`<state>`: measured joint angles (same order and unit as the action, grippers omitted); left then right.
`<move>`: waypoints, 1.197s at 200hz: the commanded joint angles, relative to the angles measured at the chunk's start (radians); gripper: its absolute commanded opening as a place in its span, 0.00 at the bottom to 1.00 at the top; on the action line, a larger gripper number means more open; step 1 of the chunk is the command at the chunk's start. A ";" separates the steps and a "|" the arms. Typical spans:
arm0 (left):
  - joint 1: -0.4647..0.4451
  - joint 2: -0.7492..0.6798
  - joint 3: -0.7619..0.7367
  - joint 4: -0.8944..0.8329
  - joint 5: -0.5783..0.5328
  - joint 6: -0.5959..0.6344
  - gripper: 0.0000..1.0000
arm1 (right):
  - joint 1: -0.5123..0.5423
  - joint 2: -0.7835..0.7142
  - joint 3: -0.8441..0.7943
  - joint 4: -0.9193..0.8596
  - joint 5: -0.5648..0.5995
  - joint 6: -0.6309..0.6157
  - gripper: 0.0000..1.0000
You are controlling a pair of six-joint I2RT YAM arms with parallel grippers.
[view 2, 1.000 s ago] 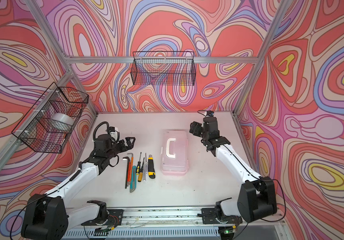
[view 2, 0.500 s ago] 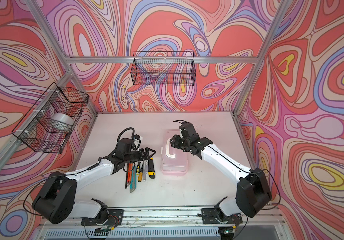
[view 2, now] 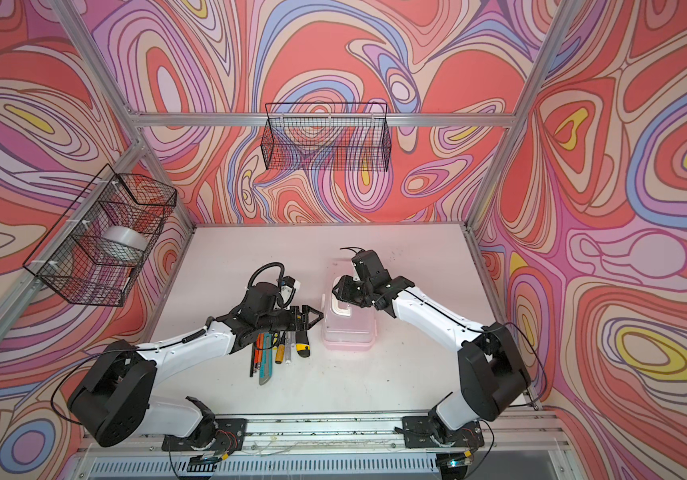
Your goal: Pack the tool kit
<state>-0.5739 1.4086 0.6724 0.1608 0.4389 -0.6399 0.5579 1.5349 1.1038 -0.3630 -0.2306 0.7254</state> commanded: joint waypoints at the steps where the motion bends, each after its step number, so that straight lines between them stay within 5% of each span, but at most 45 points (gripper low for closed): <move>1: -0.006 0.002 -0.003 -0.017 -0.019 0.018 0.82 | 0.004 0.045 -0.015 0.010 -0.029 0.009 0.46; 124: -0.006 0.076 0.039 0.040 -0.038 0.032 0.83 | -0.003 0.113 -0.094 0.252 -0.318 0.051 0.47; 185: 0.019 0.082 0.122 -0.072 -0.183 0.125 0.87 | -0.010 0.110 -0.090 0.207 -0.340 -0.001 0.46; 239: 0.072 0.170 0.171 -0.025 -0.146 0.133 0.88 | -0.013 0.089 -0.101 0.174 -0.369 -0.048 0.46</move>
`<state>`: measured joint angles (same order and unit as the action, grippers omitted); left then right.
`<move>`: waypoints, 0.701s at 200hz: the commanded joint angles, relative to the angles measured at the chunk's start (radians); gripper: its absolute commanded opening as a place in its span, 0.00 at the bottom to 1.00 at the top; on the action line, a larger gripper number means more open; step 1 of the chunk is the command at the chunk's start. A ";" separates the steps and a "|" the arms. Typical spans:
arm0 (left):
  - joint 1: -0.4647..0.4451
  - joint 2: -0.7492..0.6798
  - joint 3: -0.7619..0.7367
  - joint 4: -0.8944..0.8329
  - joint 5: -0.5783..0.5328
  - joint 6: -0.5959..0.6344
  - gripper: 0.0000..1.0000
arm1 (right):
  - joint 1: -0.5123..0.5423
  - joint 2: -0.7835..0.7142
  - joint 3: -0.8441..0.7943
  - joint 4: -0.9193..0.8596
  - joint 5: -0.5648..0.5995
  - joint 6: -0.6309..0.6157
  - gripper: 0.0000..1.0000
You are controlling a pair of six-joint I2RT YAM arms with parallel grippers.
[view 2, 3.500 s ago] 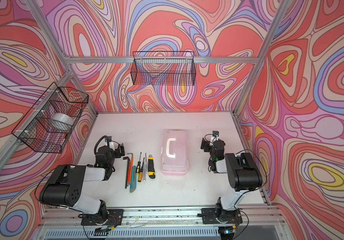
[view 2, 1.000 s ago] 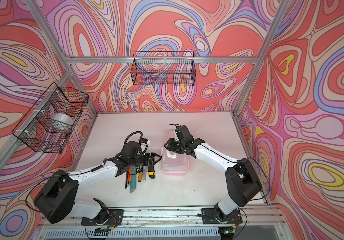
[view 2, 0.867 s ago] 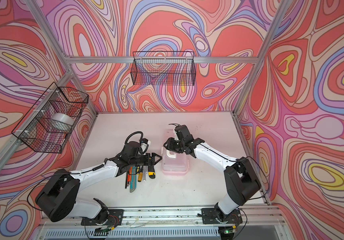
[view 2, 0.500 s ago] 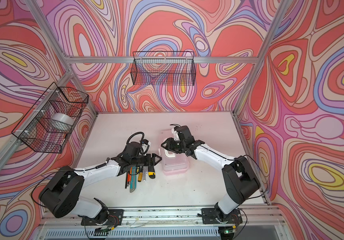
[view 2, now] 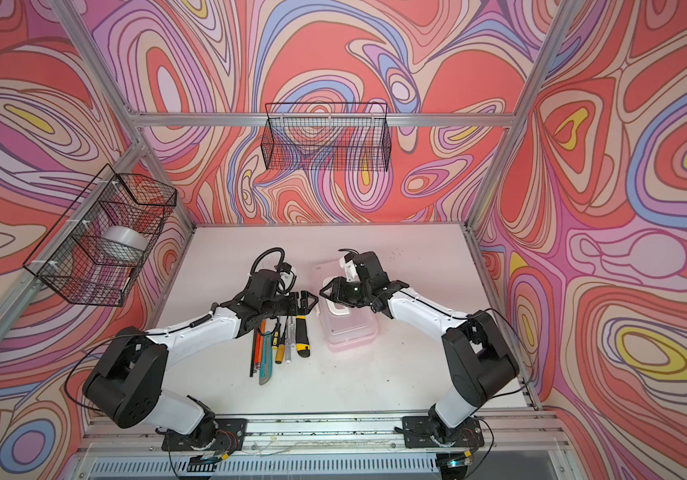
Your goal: Pack the tool kit
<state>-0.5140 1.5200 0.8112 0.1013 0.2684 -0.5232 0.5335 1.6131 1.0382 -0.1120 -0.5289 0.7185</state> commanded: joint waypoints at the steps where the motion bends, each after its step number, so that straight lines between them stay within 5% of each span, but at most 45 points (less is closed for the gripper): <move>1: 0.011 0.062 0.034 0.036 0.026 0.015 0.88 | 0.011 0.011 -0.036 -0.077 -0.071 -0.043 0.46; 96: 0.012 0.219 0.158 0.086 0.101 0.001 0.88 | -0.014 0.027 -0.025 -0.092 -0.155 -0.110 0.44; 140: 0.012 0.233 0.199 0.061 0.106 0.025 0.88 | -0.054 0.045 -0.054 -0.032 -0.188 -0.090 0.34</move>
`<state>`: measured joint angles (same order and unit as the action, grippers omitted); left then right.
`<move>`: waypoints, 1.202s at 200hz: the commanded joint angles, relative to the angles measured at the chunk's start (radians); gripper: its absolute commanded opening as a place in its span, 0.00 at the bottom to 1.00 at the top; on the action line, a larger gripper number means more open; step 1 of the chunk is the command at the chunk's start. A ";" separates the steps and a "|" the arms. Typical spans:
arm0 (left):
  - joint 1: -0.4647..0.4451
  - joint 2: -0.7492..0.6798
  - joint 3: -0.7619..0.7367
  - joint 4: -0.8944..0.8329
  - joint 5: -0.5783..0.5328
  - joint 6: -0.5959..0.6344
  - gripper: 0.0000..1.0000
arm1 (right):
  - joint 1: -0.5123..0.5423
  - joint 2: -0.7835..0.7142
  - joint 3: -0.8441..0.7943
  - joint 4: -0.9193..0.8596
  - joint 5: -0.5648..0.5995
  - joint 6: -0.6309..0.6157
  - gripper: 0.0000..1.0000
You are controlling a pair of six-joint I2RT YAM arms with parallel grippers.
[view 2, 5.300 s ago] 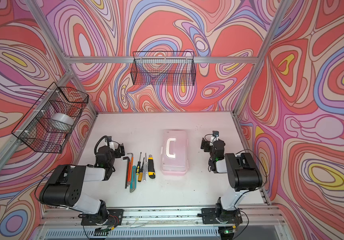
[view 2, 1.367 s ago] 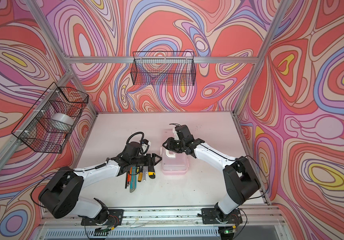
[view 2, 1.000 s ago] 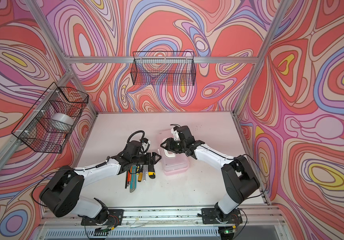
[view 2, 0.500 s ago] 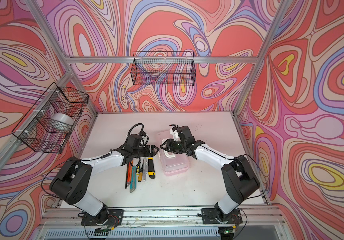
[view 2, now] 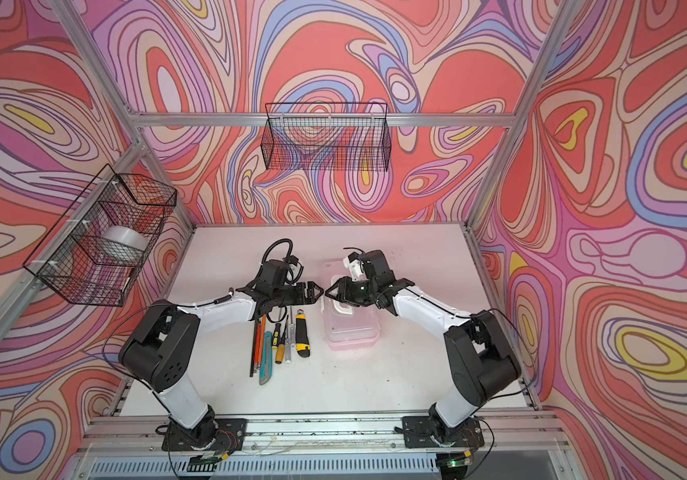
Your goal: Pack the tool kit
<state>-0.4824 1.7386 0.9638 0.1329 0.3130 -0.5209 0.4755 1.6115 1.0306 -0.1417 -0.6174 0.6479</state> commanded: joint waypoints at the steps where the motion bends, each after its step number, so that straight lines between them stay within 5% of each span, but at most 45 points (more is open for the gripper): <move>1: -0.019 0.015 0.048 0.028 0.062 0.023 0.88 | 0.003 0.047 -0.047 -0.001 -0.100 -0.019 0.33; 63: -0.012 -0.004 0.054 0.006 0.082 0.034 0.88 | -0.043 0.037 -0.055 0.044 -0.122 -0.006 0.15; 72: -0.006 -0.015 0.045 0.011 0.091 0.026 0.88 | -0.049 0.032 -0.055 0.052 -0.120 -0.003 0.00; 158: 0.021 -0.151 -0.084 0.055 0.172 -0.035 0.88 | -0.170 -0.004 -0.138 0.332 -0.265 0.203 0.00; 240: 0.024 -0.222 -0.197 0.277 0.310 -0.234 0.86 | -0.294 0.086 -0.262 0.777 -0.488 0.455 0.00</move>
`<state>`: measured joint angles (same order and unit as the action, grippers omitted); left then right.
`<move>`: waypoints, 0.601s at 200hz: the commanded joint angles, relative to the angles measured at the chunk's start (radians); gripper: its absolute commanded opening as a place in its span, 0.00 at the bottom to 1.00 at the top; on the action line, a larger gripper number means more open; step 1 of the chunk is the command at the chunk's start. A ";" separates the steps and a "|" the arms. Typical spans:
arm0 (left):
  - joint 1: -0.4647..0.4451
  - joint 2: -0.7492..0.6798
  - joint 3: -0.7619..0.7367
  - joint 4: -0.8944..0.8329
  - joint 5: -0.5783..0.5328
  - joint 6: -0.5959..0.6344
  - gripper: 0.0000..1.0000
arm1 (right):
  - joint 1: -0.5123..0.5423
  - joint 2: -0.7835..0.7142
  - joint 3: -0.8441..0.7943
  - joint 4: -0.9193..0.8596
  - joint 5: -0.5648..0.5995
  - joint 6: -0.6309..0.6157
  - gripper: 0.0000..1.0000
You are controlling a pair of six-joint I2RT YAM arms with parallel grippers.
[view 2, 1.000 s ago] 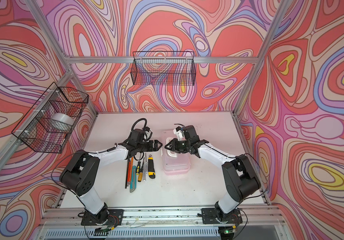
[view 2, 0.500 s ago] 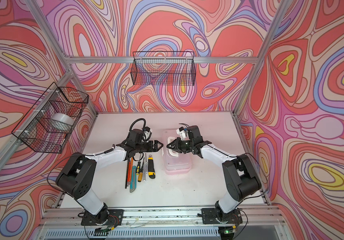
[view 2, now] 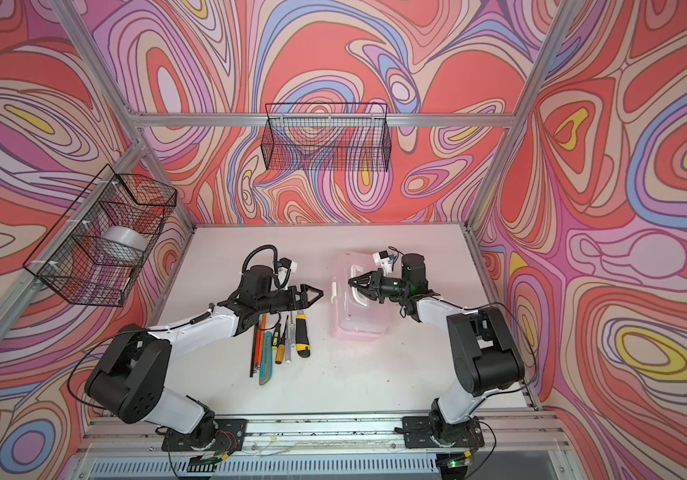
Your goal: Pack the tool kit
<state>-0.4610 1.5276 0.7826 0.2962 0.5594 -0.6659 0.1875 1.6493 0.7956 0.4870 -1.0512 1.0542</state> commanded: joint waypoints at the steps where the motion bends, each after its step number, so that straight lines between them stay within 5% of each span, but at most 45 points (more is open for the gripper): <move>1: 0.003 -0.010 -0.016 0.118 0.066 -0.093 0.86 | -0.006 0.048 -0.027 0.149 -0.055 0.049 0.00; 120: -0.020 0.221 -0.037 0.597 0.183 -0.393 0.78 | -0.030 0.112 -0.045 0.194 -0.091 0.038 0.00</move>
<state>-0.4679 1.7126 0.7582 0.7403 0.7124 -0.9863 0.1608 1.7088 0.7841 0.6533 -1.1423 1.1397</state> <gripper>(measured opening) 0.785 0.180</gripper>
